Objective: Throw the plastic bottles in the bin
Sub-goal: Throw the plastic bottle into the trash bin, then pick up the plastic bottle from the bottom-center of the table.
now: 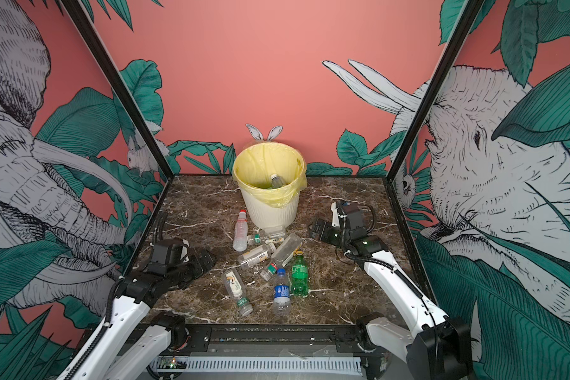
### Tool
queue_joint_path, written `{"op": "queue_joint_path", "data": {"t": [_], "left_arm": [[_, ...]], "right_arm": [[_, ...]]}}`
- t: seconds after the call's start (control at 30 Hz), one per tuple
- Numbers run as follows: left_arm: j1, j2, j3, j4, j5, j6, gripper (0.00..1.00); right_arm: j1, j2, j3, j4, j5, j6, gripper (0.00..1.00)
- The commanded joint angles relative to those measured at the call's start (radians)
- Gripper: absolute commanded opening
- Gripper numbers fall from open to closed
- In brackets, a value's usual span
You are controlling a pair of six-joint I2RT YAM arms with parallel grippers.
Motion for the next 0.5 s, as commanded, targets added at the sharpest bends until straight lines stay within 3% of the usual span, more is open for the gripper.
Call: {"op": "queue_joint_path", "data": {"t": [0.0, 0.47], "left_arm": [[-0.015, -0.015, -0.034, -0.038, -0.002, -0.061, 0.99], [-0.137, 0.078, -0.016, -0.063, -0.063, -0.115, 0.99]], "right_arm": [[-0.005, -0.019, -0.013, 0.022, 0.008, 0.017, 0.99], [-0.005, -0.04, -0.065, 0.027, 0.003, 0.046, 0.99]]}}
